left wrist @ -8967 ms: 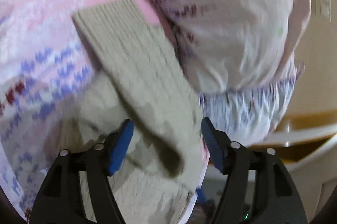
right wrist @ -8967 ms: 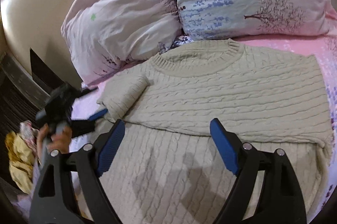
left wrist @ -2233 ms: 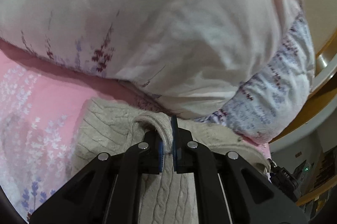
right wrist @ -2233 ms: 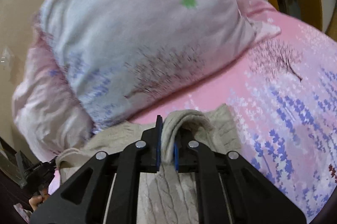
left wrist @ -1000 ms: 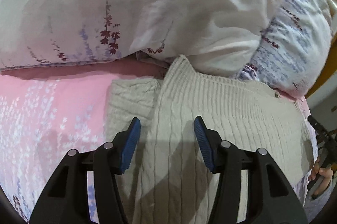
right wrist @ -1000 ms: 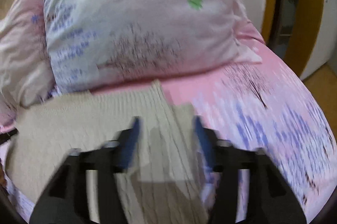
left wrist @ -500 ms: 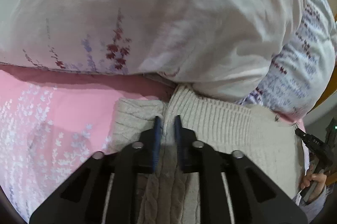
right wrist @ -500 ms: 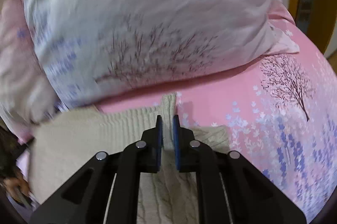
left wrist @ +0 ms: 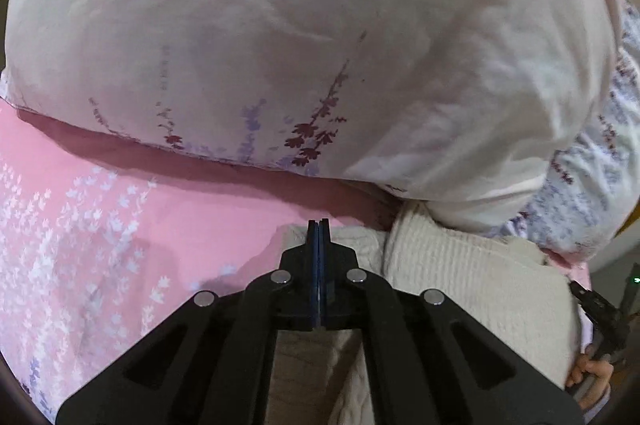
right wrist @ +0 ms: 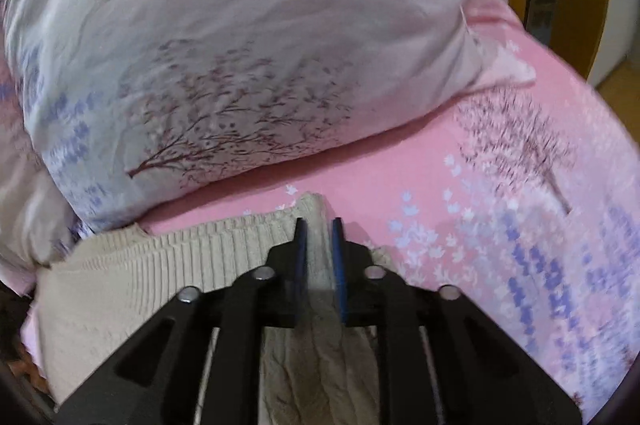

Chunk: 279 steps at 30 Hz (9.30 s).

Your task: Fold small clothes

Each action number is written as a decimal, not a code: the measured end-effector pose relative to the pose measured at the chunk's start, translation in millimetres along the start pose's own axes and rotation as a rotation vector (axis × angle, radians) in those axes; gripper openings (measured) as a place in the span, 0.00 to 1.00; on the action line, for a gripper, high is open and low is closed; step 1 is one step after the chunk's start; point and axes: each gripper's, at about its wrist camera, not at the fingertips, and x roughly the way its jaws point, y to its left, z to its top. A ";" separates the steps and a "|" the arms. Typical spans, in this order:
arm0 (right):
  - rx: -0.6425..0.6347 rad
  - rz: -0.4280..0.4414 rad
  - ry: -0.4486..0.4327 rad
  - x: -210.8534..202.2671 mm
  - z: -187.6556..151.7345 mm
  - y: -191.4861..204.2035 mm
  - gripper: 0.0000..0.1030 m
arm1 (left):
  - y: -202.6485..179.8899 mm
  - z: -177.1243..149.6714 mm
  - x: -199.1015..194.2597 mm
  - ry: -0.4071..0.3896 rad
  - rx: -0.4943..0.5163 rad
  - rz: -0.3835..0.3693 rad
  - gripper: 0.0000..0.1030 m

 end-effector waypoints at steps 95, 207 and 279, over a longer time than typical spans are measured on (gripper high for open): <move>0.103 0.793 0.155 -50.6 -72.8 -4.5 0.98 | -252.9 -91.0 43.7 0.399 -0.192 -0.931 0.15; 0.267 0.441 0.036 -104.0 -80.1 -112.1 0.68 | -262.3 -170.2 -27.1 0.026 0.651 0.035 0.99; 0.015 0.742 0.278 -44.5 -101.1 82.4 0.27 | -64.8 -91.3 -37.1 0.244 0.075 -0.283 0.43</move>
